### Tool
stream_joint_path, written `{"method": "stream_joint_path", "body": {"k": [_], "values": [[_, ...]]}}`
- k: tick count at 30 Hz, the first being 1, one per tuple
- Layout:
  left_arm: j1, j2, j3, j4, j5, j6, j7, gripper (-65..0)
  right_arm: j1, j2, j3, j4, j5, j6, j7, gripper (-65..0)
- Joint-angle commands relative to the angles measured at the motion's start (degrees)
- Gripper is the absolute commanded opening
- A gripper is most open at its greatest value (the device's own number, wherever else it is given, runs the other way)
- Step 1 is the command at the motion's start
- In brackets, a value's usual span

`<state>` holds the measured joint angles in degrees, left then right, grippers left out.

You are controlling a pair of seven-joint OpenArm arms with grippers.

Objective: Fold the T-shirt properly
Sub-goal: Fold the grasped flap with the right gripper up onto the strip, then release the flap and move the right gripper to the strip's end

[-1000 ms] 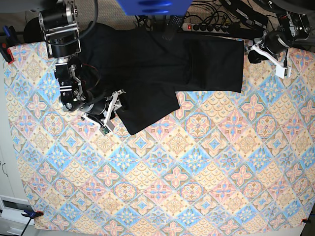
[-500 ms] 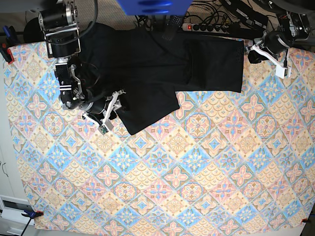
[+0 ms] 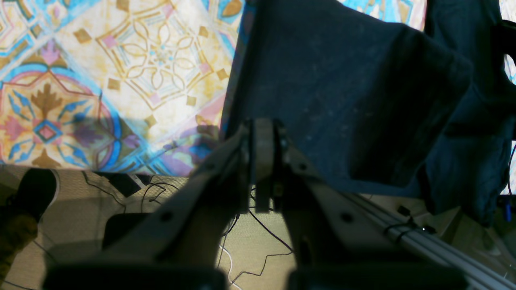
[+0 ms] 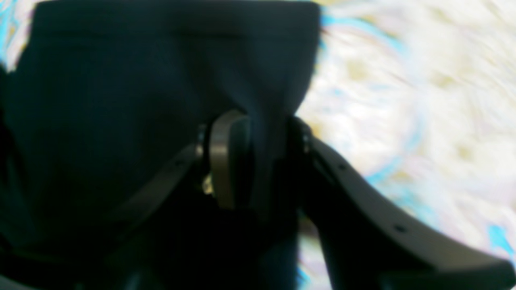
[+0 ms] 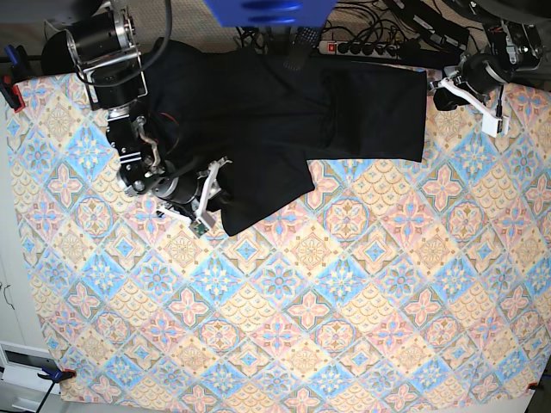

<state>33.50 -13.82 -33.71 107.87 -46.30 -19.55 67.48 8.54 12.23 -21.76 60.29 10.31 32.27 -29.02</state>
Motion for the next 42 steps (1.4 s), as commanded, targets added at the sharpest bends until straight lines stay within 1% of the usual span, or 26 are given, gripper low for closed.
{"method": "stream_joint_path", "body": {"k": [1, 4, 7, 10, 12, 15, 18, 22, 28, 32, 36, 37, 40, 42], "values": [[0.31, -0.64, -0.26, 0.83, -0.69, -0.19, -0.71, -64.3, -1.02, -0.14, -1.14, -0.64, -1.91, 1.35, -5.58, -48.2], [0.39, -0.64, -0.35, 0.83, -0.69, -0.19, -0.71, -64.3, -1.02, -0.14, -1.32, -0.29, -1.91, 1.35, -5.58, -52.8], [0.39, -0.64, -0.44, 0.83, -0.69, -0.19, -0.71, -64.3, -1.28, -0.14, -1.23, 3.22, -1.82, 1.35, -5.93, -58.9], [0.39, -0.64, -0.44, 0.83, -0.69, -0.19, -0.71, -64.3, -2.95, 0.03, -1.23, 8.24, -1.73, 1.35, -6.37, -61.4], [0.39, -0.64, -0.44, 0.83, -0.69, -0.19, -0.71, -64.3, -4.10, 0.12, -0.53, 12.45, -1.73, 1.35, -8.57, -61.5], [0.22, -0.64, -0.44, 0.83, -0.69, -0.19, -0.71, -64.3, -7.52, 0.12, 3.69, 19.93, -1.73, 1.44, -12.44, -61.5], [0.13, -0.64, -0.44, 0.83, -0.69, -0.19, -0.71, -64.3, -12.01, 0.12, 6.59, 28.45, -1.73, 1.53, -15.07, -61.5], [0.13, -0.64, -0.44, 0.83, -0.69, -0.19, -0.71, -64.3, -17.37, 0.12, 8.62, 36.98, -1.73, 1.53, -17.80, -61.5], [-0.05, -0.64, -0.35, 0.83, -0.69, -0.19, -0.71, -64.3, -24.67, 0.21, 10.90, 46.48, -1.73, 1.62, -20.61, -61.5], [-0.05, -0.64, -0.35, 0.83, -0.77, -0.19, -0.71, -64.3, -29.24, 0.21, 12.57, 50.34, -1.73, 1.62, -21.58, -61.5], [-0.05, -0.64, -0.35, 0.83, -0.77, -0.19, -0.71, -64.3, -33.46, 0.30, 13.71, 51.22, -1.73, 1.62, -21.58, -61.5], [-0.05, -0.64, -0.35, 0.83, -0.77, -0.19, -0.71, -64.3, -34.16, 0.65, 13.80, 51.22, -1.73, 1.62, -21.58, -61.5], [-0.13, -0.64, -0.35, 0.83, -0.77, -0.19, -0.80, -64.3, -37.24, 3.81, 13.28, 51.31, -1.73, 1.62, -21.49, -61.5], [-0.66, -0.64, -0.35, 0.74, -0.77, -0.19, -0.80, -64.3, -39.35, 4.96, 13.28, 51.31, -1.73, 1.62, -21.49, -61.5]]}}
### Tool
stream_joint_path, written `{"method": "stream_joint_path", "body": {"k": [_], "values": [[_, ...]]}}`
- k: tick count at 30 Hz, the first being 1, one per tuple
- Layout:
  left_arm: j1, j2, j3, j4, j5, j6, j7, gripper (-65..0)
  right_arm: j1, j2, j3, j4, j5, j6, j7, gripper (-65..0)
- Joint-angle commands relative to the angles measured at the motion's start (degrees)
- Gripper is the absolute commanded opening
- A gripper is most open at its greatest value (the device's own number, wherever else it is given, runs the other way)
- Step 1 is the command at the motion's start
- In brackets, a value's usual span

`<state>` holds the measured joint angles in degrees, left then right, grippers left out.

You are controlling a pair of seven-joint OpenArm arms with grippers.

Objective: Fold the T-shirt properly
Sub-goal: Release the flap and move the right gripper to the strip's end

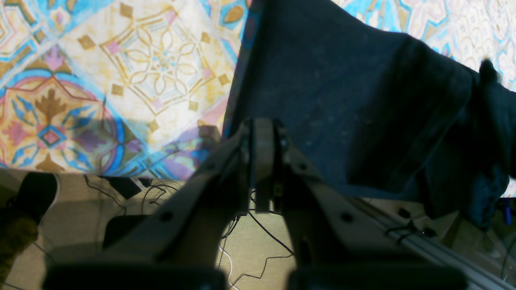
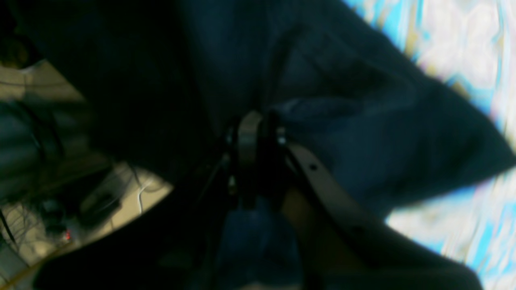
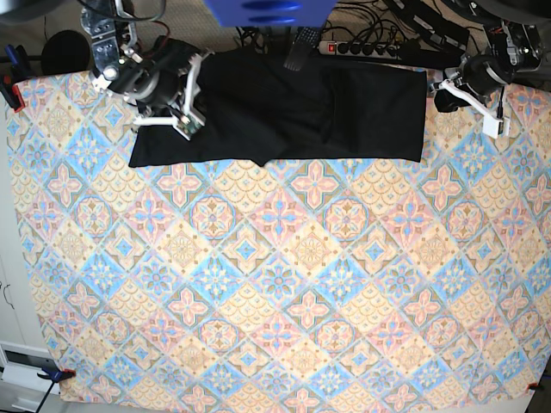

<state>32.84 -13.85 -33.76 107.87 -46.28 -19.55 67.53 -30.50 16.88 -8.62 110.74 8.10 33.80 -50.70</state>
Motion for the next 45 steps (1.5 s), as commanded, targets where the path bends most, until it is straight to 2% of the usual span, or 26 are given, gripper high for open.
{"method": "stream_joint_path", "body": {"k": [1, 6, 12, 15, 22, 25, 27, 31, 35, 37, 42, 45], "values": [[-0.18, -0.62, -0.31, 0.21, -0.79, -0.19, -0.85, -64.3, -0.75, 0.48, 0.23, 0.87, 0.47, 0.09, 0.19, -61.5], [-1.41, -0.62, -0.31, -4.62, -0.88, -0.27, -0.85, -64.3, 0.22, 0.48, 0.58, 0.60, 0.30, -0.09, 0.19, -60.4], [-1.76, -0.62, -0.31, -5.59, -0.97, -0.27, -0.85, -64.3, 3.47, 0.48, 0.67, 0.51, 0.30, -0.18, 0.19, -46.0], [-1.76, -0.70, -0.31, -5.50, -1.15, -0.27, -0.85, -64.3, 3.47, 0.39, 3.74, 0.60, 0.21, -0.18, 0.19, -42.1], [-1.76, -0.97, -0.40, -5.50, -1.15, -0.27, -0.85, -64.3, 3.56, 0.30, 14.03, 0.60, 0.21, -0.18, 0.19, -40.2], [-1.76, -0.97, -0.40, -5.50, -1.15, -0.27, -0.85, -64.3, 3.73, 0.30, 17.46, 0.08, 0.39, -0.18, -0.60, -36.6], [-1.76, -0.97, -0.40, -5.50, -1.15, -0.27, -0.85, -64.3, 3.73, 0.30, 19.22, -1.07, 0.47, -0.18, -3.24, -34.0], [-1.85, -0.97, -0.40, -5.50, -1.15, -0.27, -0.85, -64.3, 3.82, 0.48, 21.06, -3.88, 0.56, -0.18, -6.40, -31.9], [-1.94, -0.97, -0.40, -5.50, -1.15, -0.27, -0.85, -64.3, 9.53, 0.48, 20.62, -5.99, 0.74, 0.09, -8.25, -31.7], [-1.94, -0.97, -0.40, -5.50, -1.15, -0.27, -0.85, -64.3, 10.77, 0.48, 20.62, -6.87, 2.41, 0.09, -9.92, -31.7], [-1.94, -0.97, -0.40, -5.50, -1.15, -0.27, -0.85, -64.3, 11.03, 0.48, 21.06, -8.80, 14.98, 0.09, -10.80, -31.8], [-1.94, -0.97, -0.40, -5.50, -1.15, -0.27, -0.85, -64.3, 11.03, 0.57, 21.15, -11.18, 18.41, 0.09, -10.80, -31.6]]}}
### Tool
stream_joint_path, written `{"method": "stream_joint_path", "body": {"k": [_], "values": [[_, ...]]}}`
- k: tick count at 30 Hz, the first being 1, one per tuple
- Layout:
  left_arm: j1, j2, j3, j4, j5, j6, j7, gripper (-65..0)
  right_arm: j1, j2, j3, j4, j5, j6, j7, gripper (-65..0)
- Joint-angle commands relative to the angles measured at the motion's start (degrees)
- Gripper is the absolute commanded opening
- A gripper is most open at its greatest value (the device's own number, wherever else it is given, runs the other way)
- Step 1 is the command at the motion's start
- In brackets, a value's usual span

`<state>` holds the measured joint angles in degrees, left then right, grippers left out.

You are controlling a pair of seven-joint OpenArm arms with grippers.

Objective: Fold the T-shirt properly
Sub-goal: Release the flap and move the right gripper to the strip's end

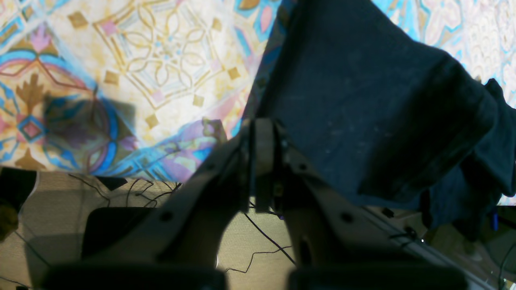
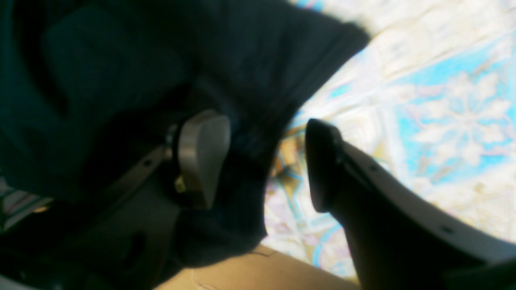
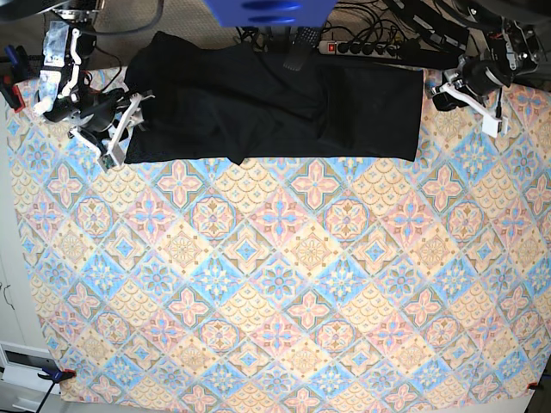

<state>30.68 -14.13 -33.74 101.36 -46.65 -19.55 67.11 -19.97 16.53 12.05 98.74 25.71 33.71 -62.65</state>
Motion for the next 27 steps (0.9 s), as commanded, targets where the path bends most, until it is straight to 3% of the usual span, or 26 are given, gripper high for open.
{"method": "stream_joint_path", "body": {"k": [1, 4, 10, 27], "values": [[0.22, -0.68, -0.42, 1.01, -0.77, -0.27, -0.43, -64.3, 0.49, 0.92, 0.47, 0.29, 0.79, 0.18, 1.16, -31.6], [0.22, -0.68, -0.42, 1.01, -0.77, -0.27, -0.43, -64.3, 0.49, 0.92, 0.47, -0.41, 0.79, 0.18, 1.16, -29.8], [0.22, -0.68, -0.42, 1.01, -0.77, -0.27, -0.43, -64.3, 0.49, 0.92, 0.39, -0.41, 0.88, 0.18, 1.16, -18.8], [-0.83, -0.77, -0.42, 1.01, -0.60, -0.27, -0.34, -64.3, 0.49, 0.65, -0.23, -8.94, 0.97, 0.35, 1.42, -18.6]]}}
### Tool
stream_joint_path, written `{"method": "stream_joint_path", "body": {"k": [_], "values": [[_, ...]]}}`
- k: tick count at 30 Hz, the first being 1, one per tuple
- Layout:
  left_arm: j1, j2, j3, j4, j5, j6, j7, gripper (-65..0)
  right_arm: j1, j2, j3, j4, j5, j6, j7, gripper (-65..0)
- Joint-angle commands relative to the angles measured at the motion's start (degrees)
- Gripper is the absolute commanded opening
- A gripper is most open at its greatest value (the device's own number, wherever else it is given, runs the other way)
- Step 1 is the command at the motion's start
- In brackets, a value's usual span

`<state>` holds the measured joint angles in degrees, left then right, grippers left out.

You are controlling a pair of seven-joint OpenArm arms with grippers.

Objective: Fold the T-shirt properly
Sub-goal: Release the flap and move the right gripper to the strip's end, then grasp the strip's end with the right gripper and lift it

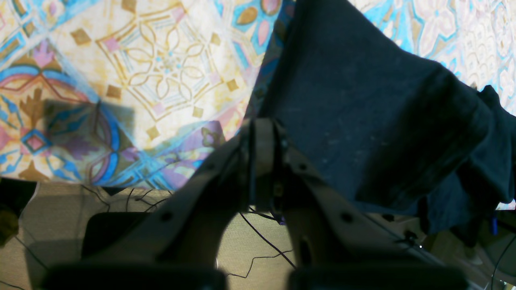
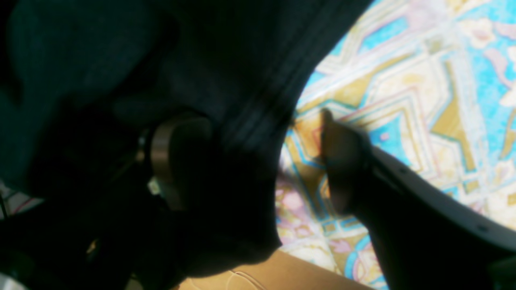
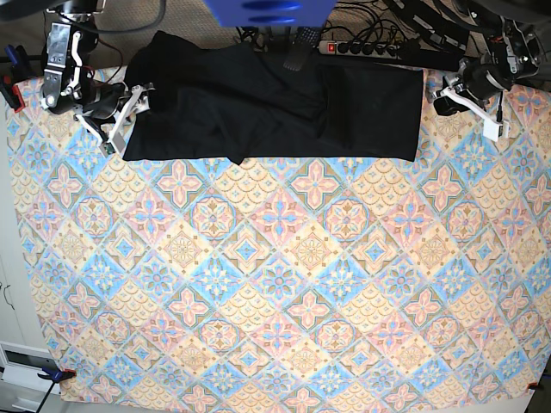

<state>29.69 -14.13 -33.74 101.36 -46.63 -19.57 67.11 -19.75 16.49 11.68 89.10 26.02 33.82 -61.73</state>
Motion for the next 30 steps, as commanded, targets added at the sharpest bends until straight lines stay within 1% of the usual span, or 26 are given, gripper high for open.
{"method": "stream_joint_path", "body": {"k": [1, 3, 5, 6, 11, 13, 15, 18, 23, 25, 27, 30], "values": [[0.15, -0.77, -0.42, 1.01, -0.62, -0.25, -0.34, -64.3, 0.28, 0.70, 0.14, 0.70, 0.66, 0.59, 0.50, -18.6], [0.15, -0.77, -0.42, 1.01, -0.62, -0.25, -0.34, -64.3, 0.19, 0.70, -0.74, 0.61, 0.66, 2.62, 0.24, -18.6], [0.07, -0.77, -0.42, 1.01, -0.62, -0.25, -0.34, -64.3, 0.10, 0.61, -2.14, 0.44, 0.75, 5.52, 0.24, -18.7], [0.07, -0.77, -0.42, 1.01, -0.62, -0.25, -0.34, -64.3, 0.10, 0.43, -2.76, 0.44, 0.75, 6.18, 0.24, -18.7], [0.07, -0.77, -0.42, 1.01, -0.62, -0.25, -0.34, -64.3, 0.19, -1.68, -3.81, 0.35, 0.75, 6.18, 0.24, -18.7], [0.07, -0.77, -0.42, 1.01, -0.62, -0.25, -0.34, -64.3, 0.19, -2.47, -3.81, 0.26, 0.75, 6.18, 0.15, -20.1], [-0.02, -0.77, -0.42, 1.01, -0.62, -0.25, -0.34, -64.3, 0.28, -2.64, -3.81, -0.53, 0.75, 6.18, 0.15, -23.7], [-0.64, -0.77, -0.42, 0.92, -0.62, -0.25, -0.34, -64.3, 1.24, -2.64, -3.81, -3.61, 1.01, 6.18, 0.15, -33.2], [-0.64, -0.77, -0.42, 1.01, -0.62, -0.25, -0.34, -64.3, 3.70, -2.64, -3.81, -9.85, 7.61, 6.18, 0.24, -50.2], [-0.73, -0.77, -0.42, 1.01, -0.62, -0.25, -0.34, -64.3, 3.79, -2.64, -3.81, -10.90, 9.36, 6.18, 0.24, -53.7], [-0.73, -0.77, -0.42, 1.01, -0.62, -0.25, -0.34, -64.3, 3.79, -2.64, -3.81, -10.90, 9.36, 6.18, 0.24, -55.8], [-0.81, -0.77, -0.42, 1.01, -0.80, -0.25, -0.34, -64.3, 4.58, -2.38, -3.37, -10.73, 9.36, 6.18, 0.24, -60.6]]}}
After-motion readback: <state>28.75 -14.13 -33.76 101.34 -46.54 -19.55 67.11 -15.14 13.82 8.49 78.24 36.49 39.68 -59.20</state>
